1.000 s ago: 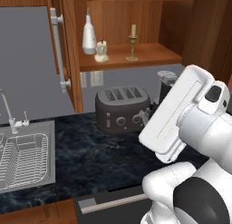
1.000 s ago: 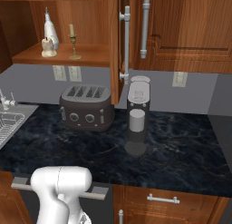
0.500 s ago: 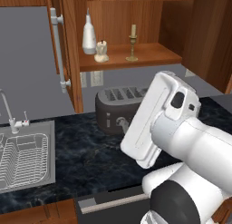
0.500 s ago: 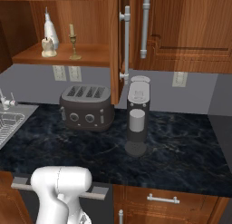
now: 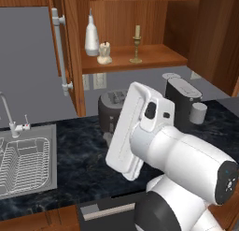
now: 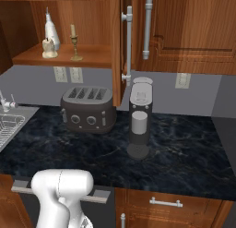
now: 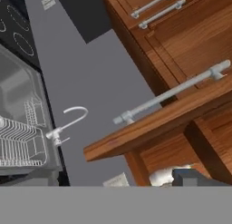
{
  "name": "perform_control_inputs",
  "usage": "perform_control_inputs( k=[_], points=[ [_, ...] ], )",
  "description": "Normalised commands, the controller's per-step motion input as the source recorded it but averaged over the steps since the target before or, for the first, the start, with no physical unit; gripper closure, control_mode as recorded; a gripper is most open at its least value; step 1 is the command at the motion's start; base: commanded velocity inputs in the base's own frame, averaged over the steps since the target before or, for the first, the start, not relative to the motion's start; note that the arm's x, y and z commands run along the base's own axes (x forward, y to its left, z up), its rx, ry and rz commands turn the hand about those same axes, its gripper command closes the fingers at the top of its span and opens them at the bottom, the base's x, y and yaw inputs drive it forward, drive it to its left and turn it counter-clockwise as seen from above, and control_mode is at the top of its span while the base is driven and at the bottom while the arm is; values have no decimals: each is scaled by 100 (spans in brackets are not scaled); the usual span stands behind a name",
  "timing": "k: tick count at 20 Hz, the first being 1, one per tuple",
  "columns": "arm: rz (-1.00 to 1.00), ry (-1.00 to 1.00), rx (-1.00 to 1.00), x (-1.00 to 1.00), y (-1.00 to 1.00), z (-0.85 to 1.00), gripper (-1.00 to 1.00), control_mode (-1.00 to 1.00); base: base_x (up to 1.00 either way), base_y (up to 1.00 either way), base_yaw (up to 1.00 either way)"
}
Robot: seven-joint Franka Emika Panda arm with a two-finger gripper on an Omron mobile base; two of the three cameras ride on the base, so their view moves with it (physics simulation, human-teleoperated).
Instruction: Pick the candle and candle from the dining table and place them in the open cabinet. Close the cabinet after placing the objects.
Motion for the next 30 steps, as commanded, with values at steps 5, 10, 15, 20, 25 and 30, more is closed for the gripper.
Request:
perform_control_inputs(
  k=[5, 10, 15, 20, 25, 30],
  points=[
    [5, 0, -7, 11, 45, -6, -100, -100, 0, 0, 0],
    [3, 0, -7, 19, 47, -5, -100, -100, 0, 0, 0],
    [0, 5, -7, 39, 41, -7, -100, -100, 0, 0, 0],
    [0, 9, -7, 56, 21, -5, -100, -100, 0, 0, 0],
    [0, 7, -9, 68, 27, -6, -100, -100, 0, 0, 0],
    [0, 1, -18, 32, 55, -13, -100, -100, 0, 0, 0]
  ],
)
